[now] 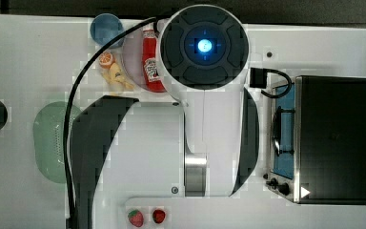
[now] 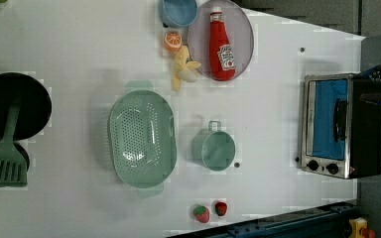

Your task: Flap open oven.

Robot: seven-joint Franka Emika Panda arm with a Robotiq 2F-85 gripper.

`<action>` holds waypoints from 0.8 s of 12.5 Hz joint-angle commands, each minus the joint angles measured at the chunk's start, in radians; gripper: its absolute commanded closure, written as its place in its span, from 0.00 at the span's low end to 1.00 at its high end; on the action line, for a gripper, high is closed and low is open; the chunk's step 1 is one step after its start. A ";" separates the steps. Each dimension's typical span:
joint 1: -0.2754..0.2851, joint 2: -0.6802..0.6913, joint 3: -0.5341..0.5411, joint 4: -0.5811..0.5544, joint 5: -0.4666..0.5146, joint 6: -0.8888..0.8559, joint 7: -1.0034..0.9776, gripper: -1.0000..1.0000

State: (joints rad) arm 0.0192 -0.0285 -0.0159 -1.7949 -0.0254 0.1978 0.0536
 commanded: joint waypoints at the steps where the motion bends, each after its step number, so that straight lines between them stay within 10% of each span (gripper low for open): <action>1: -0.017 -0.354 -0.060 -0.175 0.001 -0.239 -0.113 0.21; 5: -0.017 -0.354 -0.059 -0.175 0.001 -0.239 -0.113 0.00; 10: -0.018 -0.352 -0.068 -0.176 -0.001 -0.239 -0.113 0.54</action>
State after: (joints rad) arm 0.0106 -0.4189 -0.0851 -1.9424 -0.0263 -0.0187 -0.0166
